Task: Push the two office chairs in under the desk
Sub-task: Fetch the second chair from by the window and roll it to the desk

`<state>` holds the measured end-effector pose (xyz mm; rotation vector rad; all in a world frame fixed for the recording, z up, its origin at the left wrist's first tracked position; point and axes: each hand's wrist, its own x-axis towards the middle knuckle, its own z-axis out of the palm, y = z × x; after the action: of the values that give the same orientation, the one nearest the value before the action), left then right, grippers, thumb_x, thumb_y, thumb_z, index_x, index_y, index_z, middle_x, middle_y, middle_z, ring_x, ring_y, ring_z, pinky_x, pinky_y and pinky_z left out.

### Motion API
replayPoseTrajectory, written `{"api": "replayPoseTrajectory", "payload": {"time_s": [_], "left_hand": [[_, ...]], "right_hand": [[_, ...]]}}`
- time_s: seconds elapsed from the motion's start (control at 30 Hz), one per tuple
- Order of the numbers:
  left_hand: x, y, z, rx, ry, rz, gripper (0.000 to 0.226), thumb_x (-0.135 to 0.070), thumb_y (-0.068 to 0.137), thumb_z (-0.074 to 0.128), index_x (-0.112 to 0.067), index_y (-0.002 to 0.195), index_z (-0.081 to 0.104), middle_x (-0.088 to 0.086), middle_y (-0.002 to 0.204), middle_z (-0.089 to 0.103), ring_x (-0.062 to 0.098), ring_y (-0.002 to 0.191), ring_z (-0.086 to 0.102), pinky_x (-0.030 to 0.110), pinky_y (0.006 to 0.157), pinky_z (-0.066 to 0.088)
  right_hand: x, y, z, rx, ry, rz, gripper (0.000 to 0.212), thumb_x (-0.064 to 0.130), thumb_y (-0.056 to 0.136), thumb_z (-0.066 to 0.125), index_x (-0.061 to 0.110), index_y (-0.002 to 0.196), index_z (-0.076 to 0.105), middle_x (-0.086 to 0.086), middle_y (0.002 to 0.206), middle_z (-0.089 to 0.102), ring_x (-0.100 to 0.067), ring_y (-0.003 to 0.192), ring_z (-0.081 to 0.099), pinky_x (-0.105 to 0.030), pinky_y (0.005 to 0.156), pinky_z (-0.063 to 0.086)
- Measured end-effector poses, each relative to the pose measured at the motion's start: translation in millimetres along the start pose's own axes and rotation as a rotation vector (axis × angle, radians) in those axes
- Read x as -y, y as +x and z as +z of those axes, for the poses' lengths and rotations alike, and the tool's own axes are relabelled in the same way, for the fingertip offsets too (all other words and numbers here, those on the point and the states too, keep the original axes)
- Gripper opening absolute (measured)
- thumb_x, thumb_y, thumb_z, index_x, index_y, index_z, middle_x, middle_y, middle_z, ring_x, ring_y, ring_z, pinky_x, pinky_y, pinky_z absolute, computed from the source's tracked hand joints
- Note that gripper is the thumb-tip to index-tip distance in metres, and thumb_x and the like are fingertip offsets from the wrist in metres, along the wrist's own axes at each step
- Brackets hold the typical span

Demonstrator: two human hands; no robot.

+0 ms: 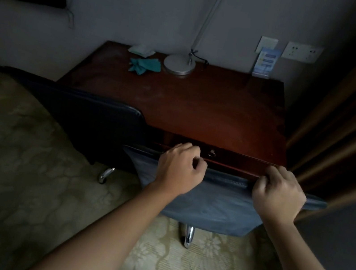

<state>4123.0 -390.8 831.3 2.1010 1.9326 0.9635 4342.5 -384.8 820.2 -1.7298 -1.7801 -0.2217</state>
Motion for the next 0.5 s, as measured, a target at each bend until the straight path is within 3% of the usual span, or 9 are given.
{"api": "replayPoseTrajectory", "payload": {"time_s": [0.13, 0.27, 0.4, 0.5], "left_hand": [[22, 11, -20, 0.158, -0.206, -0.055, 0.017, -0.032, 0.084, 0.052, -0.024, 0.074, 0.063, -0.012, 0.076, 0.061, 0.005, 0.073, 0.058, 0.027, 0.063, 0.047], [66, 15, -60, 0.162, -0.187, -0.1, 0.014, -0.037, 0.086, 0.05, -0.036, 0.087, 0.064, -0.023, 0.085, 0.059, -0.005, 0.085, 0.057, 0.012, 0.068, 0.041], [132, 20, -113, 0.085, -0.019, -0.154, 0.023, -0.023, 0.081, 0.057, -0.028, 0.102, 0.066, -0.01, 0.1, 0.063, 0.012, 0.097, 0.06, 0.023, 0.08, 0.044], [185, 33, -149, 0.112, 0.161, -0.193, 0.04, -0.021, 0.078, 0.061, -0.025, 0.118, 0.058, -0.001, 0.116, 0.057, 0.021, 0.112, 0.051, 0.031, 0.091, 0.04]], "right_hand": [[23, 6, -3, 0.146, -0.022, 0.079, 0.023, 0.016, 0.075, 0.045, 0.001, 0.065, 0.06, -0.016, 0.068, 0.058, -0.037, 0.069, 0.054, -0.038, 0.061, 0.041], [88, 14, 1, 0.352, 0.063, -0.027, 0.021, 0.023, 0.084, 0.055, 0.007, 0.086, 0.069, -0.015, 0.089, 0.062, -0.037, 0.092, 0.053, -0.044, 0.079, 0.045], [169, 19, 12, 0.573, 0.228, -0.176, 0.034, 0.04, 0.088, 0.051, 0.022, 0.113, 0.063, -0.003, 0.111, 0.062, -0.024, 0.108, 0.05, -0.04, 0.089, 0.043], [218, 26, 34, 0.705, 0.175, -0.249, 0.05, 0.054, 0.089, 0.047, 0.027, 0.13, 0.052, -0.001, 0.123, 0.057, -0.022, 0.117, 0.047, -0.04, 0.095, 0.041]]}}
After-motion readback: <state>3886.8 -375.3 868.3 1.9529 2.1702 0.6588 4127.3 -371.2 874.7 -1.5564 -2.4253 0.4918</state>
